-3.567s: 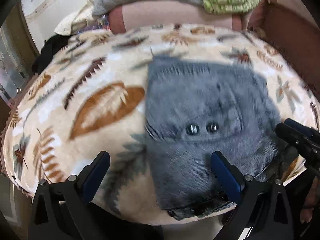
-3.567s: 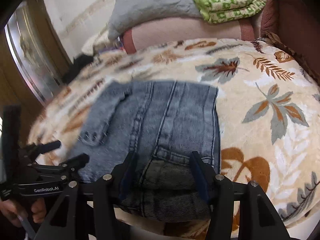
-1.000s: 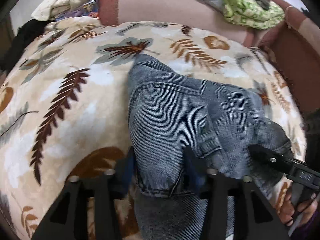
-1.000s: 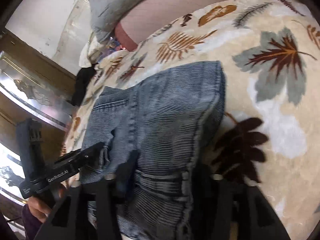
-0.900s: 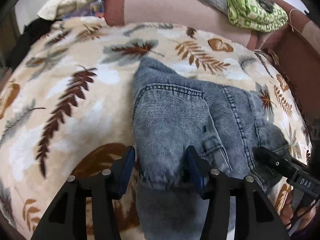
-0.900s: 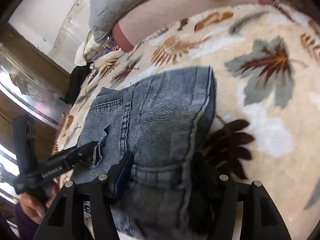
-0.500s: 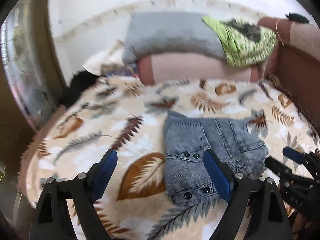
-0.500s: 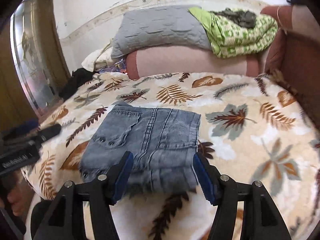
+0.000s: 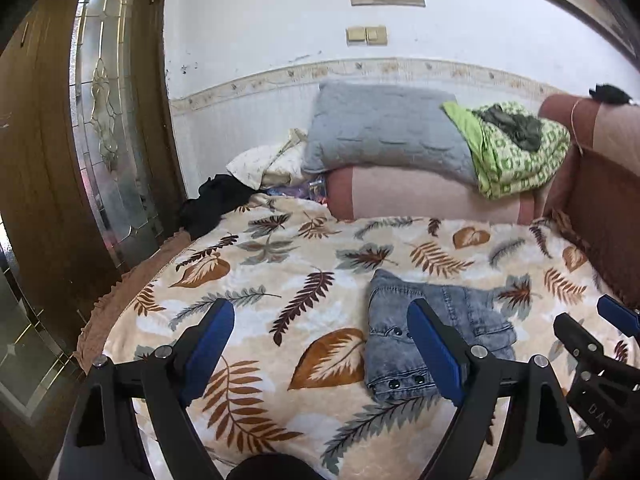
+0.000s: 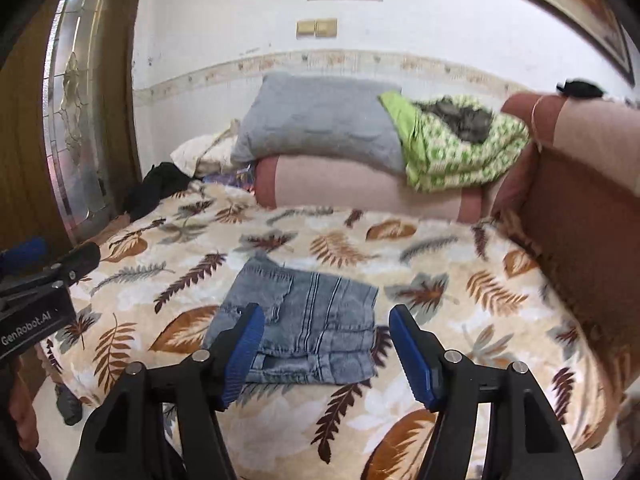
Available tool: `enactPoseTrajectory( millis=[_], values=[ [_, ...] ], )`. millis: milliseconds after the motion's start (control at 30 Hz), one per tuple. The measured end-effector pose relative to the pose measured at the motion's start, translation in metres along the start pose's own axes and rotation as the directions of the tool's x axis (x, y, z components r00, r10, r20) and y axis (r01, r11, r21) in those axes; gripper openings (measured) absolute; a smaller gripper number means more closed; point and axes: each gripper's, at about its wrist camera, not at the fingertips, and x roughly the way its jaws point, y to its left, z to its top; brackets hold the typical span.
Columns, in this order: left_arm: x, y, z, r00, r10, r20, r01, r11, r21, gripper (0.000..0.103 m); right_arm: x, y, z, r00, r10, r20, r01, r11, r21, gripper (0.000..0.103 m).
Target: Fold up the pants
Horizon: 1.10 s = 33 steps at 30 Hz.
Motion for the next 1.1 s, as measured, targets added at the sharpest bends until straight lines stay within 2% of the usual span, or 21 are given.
enactPoseTrajectory(
  millis=[133,400,1100],
  values=[
    [-0.015,-0.002,0.002,0.999,0.002,0.036,-0.002,1.0,0.002,0.089,-0.013,-0.001,0.007,1.0,-0.016,0.016,0.016,1.0,0.022,0.07],
    [-0.017,-0.018,0.0,1.0,-0.011,0.027,0.009,0.998,0.054,0.089,-0.022,-0.01,0.014,0.998,-0.049,0.032,0.047,0.997,0.054,0.07],
    [-0.017,-0.022,0.005,1.0,0.003,0.028,-0.005,0.998,0.064,0.089,-0.017,-0.015,0.012,0.999,-0.035,0.026,0.033,0.996,0.083,0.07]
  ],
)
